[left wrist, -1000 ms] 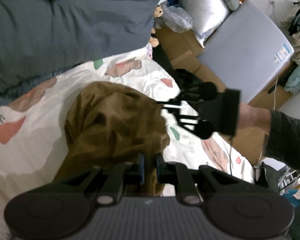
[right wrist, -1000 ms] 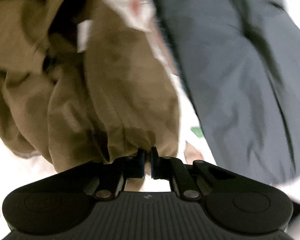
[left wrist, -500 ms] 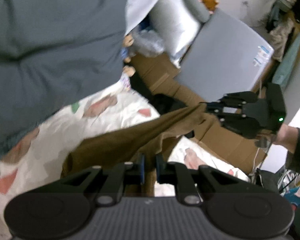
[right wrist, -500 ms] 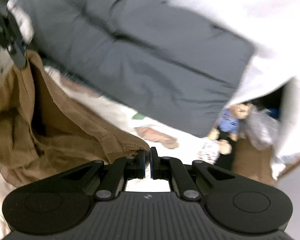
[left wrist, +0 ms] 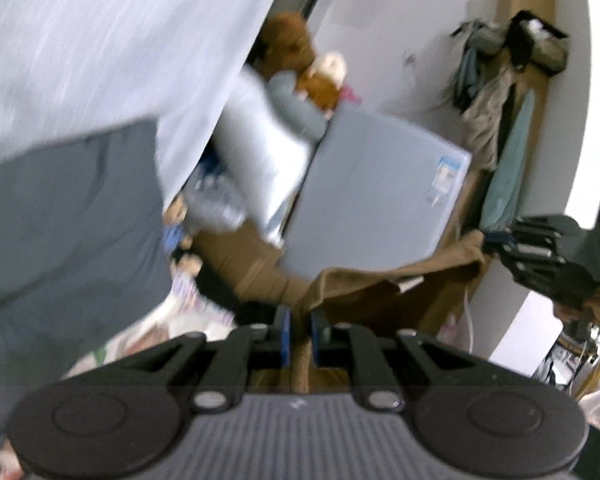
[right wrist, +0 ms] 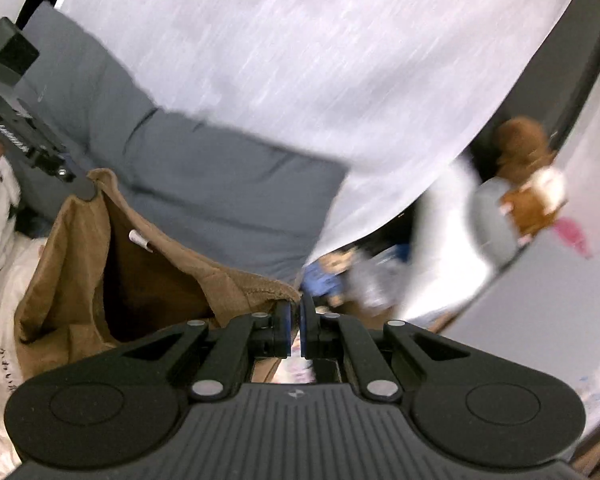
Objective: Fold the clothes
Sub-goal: 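Lift the brown T-shirt with both grippers and shake it open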
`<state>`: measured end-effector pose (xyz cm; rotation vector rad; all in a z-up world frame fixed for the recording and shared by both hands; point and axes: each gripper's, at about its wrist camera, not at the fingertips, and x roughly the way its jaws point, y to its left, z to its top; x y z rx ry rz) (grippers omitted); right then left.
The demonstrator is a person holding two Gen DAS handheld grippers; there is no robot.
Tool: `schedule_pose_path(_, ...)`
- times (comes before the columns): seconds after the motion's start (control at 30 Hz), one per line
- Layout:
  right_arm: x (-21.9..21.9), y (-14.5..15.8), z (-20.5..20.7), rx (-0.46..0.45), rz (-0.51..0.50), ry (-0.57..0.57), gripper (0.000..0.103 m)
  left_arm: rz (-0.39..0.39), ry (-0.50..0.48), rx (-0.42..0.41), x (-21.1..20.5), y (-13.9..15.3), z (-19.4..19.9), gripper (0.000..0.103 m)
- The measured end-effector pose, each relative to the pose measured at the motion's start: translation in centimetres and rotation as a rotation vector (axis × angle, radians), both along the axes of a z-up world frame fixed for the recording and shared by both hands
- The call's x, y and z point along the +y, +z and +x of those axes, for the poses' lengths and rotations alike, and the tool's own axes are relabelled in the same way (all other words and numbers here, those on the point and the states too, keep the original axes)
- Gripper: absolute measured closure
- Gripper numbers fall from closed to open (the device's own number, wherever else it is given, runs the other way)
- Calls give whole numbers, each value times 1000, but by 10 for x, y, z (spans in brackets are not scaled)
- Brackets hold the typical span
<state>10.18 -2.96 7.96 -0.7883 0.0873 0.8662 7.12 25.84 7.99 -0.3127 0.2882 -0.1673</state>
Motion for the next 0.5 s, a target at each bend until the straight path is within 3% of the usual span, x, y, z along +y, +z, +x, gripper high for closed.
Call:
schedule_pose_path(0.23,-56,90,-44,-74,97,-74,99,44,-88,-178,-58,91,-20,93)
schedule_pose_path(0.5,-118,181,-98,-156,203,-143,99,83,-162,-308,-103,161,-51,93)
